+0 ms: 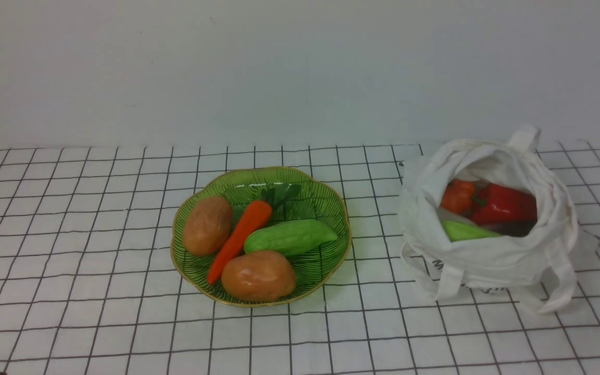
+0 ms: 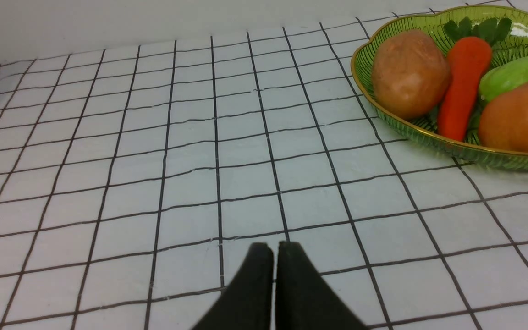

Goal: Take vegetables from bag on white checkered tablecloth place on plate.
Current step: 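Reach into the cloth bag and grasp the green vegetable inside with the right gripper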

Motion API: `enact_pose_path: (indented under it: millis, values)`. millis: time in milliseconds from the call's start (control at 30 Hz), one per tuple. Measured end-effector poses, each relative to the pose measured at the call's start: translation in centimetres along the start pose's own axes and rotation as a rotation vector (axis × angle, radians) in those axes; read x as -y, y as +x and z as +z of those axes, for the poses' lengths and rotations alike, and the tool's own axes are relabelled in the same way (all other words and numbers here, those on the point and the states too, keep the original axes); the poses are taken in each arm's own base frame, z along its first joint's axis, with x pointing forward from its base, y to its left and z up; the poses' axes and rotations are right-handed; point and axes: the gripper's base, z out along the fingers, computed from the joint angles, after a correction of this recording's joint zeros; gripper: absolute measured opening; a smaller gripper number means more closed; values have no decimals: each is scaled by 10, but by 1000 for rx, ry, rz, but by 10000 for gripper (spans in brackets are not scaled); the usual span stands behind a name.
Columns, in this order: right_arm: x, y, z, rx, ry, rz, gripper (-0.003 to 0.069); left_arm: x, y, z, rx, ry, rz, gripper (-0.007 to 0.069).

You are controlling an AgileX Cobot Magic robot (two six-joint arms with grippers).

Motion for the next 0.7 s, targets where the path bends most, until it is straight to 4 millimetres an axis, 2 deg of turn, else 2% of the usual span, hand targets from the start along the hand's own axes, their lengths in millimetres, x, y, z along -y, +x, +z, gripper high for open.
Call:
enact_pose_path:
  millis: [133, 467, 500, 567, 633, 700]
  values:
    - [1, -4, 0, 48, 6, 105, -14, 0, 0, 0, 0, 0, 0, -8]
    - [-1, -13, -1, 103, -5, 122, -14, 0, 0, 0, 0, 0, 0, -8]
    - [-6, -17, -1, 86, -24, 120, -14, 0, 0, 0, 0, 0, 0, -8]
    - [-31, -40, -2, 10, -102, 90, -14, 0, 0, 0, 0, 0, 0, -8]
    - [-45, -55, 1, -45, -127, 49, -14, 0, 0, 0, 0, 0, 0, -8]
    - [-61, -68, 9, -182, -135, -41, -14, 0, 0, 0, 0, 0, 0, -8]
